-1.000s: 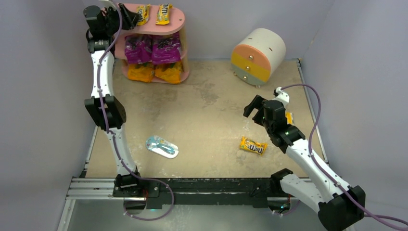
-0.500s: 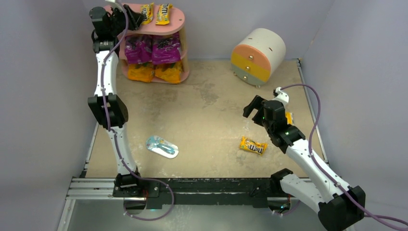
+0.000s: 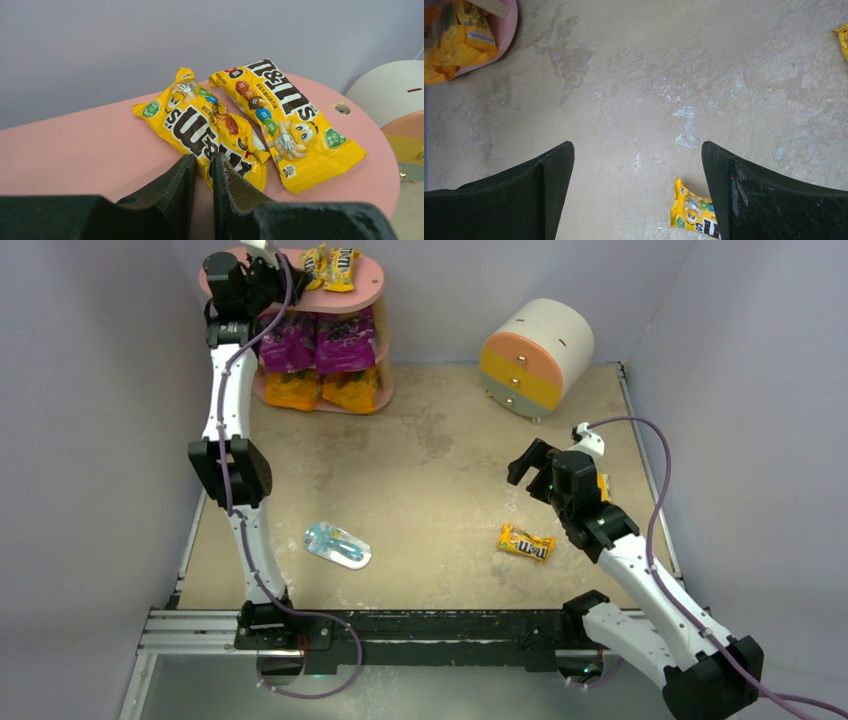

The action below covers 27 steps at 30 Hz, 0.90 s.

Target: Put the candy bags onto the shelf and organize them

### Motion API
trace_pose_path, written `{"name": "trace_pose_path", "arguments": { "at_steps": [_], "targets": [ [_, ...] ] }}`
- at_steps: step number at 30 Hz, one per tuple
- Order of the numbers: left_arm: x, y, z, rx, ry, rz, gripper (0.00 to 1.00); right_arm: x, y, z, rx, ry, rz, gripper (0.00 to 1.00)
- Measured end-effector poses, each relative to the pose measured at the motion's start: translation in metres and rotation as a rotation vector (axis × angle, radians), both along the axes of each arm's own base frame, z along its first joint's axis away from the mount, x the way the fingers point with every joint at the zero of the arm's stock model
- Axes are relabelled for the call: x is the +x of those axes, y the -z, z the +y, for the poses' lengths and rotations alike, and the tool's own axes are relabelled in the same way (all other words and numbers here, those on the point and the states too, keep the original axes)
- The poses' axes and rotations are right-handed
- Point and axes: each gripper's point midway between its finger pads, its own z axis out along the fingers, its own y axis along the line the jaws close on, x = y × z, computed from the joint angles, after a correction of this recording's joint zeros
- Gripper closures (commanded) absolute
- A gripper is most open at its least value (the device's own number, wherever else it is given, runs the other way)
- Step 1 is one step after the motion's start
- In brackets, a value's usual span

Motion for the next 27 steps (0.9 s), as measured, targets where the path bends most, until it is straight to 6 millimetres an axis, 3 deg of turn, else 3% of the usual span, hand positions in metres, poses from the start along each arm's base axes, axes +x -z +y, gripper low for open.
{"name": "trace_pose_path", "arguments": {
  "at_steps": [10, 20, 27],
  "targets": [
    [-0.007, 0.001, 0.037, 0.040, -0.065, 0.013, 0.48, 0.002, 0.006, 0.001, -0.007, 0.000, 0.018, 0.01],
    [-0.010, -0.003, 0.043, 0.014, -0.093, 0.031, 0.26, 0.006, 0.018, 0.008, -0.006, -0.023, 0.052, 0.01],
    [-0.027, -0.018, 0.040, -0.031, -0.098, 0.054, 0.22, 0.006, 0.019, 0.013, 0.008, -0.045, 0.056, 0.01]
  ]
}}
